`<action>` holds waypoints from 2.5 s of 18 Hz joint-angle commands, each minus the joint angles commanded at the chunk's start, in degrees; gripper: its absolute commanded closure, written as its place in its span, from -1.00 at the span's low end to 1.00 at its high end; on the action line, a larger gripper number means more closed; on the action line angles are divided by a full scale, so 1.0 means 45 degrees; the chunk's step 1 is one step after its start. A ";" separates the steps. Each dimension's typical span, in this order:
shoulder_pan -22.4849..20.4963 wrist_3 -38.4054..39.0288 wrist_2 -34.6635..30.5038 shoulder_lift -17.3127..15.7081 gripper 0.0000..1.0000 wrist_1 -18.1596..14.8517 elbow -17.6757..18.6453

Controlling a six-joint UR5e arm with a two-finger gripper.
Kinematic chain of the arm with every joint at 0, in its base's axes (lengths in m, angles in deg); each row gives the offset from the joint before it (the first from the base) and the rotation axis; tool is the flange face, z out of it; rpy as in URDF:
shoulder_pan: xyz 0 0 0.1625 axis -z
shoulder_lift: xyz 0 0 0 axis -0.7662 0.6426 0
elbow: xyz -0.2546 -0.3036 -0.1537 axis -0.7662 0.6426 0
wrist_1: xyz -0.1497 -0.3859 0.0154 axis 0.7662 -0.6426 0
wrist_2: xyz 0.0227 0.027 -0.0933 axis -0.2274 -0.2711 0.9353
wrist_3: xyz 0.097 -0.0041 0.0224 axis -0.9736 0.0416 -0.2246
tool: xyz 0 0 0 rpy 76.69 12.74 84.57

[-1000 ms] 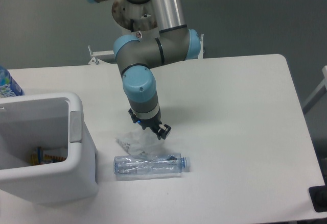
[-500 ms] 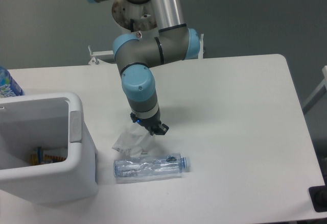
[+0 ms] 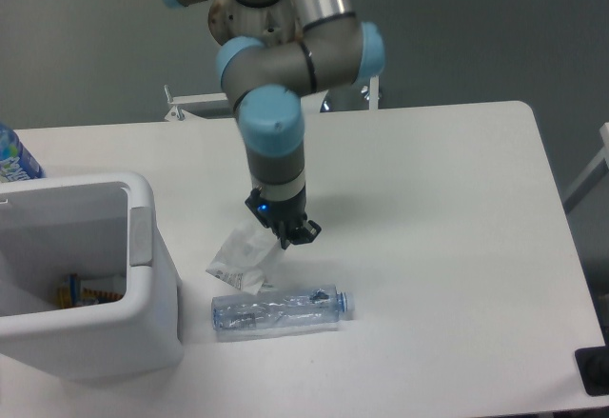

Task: Place the trash in the trash can
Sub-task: 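Lift the plastic bag and carry it over the white trash bin, then open the gripper to drop the bag into the bin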

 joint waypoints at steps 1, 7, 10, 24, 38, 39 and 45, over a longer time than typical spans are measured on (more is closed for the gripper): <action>-0.0175 0.0291 0.0312 -0.0176 1.00 0.0020 -0.0175; -0.0489 0.3453 0.1663 -0.0431 1.00 0.0020 -0.1893; -0.0412 0.4744 0.2111 -0.0840 1.00 0.0020 -0.2246; 0.2456 0.8107 0.3264 -0.1507 1.00 0.0098 -0.2403; 0.3163 0.8048 0.3245 -0.1018 -1.00 0.0137 -0.2735; 0.3144 0.8048 0.3264 -0.1018 -1.00 0.0137 -0.2774; 0.2403 0.9334 0.3245 -0.0803 -1.00 0.0137 -0.3360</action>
